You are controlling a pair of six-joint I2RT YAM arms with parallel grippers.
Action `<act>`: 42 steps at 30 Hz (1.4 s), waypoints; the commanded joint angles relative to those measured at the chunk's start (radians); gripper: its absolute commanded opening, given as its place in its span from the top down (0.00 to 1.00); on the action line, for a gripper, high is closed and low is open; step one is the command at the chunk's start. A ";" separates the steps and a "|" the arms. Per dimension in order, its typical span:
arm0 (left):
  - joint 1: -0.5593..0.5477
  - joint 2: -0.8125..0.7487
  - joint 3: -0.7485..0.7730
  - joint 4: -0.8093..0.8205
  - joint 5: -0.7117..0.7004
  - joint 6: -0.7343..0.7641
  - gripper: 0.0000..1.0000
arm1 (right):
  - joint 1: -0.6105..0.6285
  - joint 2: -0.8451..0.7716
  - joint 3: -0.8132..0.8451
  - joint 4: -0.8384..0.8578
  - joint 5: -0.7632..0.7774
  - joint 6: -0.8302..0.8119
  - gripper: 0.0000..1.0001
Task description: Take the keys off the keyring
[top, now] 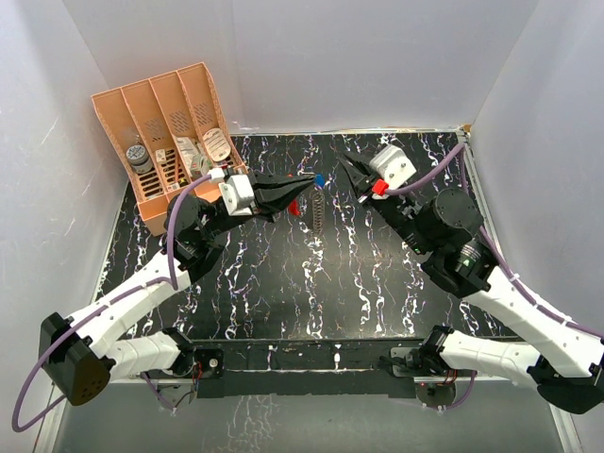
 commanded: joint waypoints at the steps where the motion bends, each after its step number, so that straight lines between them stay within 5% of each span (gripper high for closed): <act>1: -0.004 0.016 0.036 0.111 -0.003 -0.053 1.00 | -0.002 -0.005 0.018 0.029 -0.082 0.041 0.88; 11: -0.004 0.084 0.034 0.244 -0.073 -0.104 1.00 | -0.002 -0.057 -0.029 0.002 -0.215 0.107 0.86; 21: -0.004 0.080 0.026 0.326 -0.029 -0.182 1.00 | -0.002 -0.039 -0.065 0.018 -0.168 0.103 0.85; 42: 0.050 0.277 -0.015 0.896 0.016 -0.687 1.00 | -0.001 -0.115 -0.065 0.089 -0.113 0.056 0.82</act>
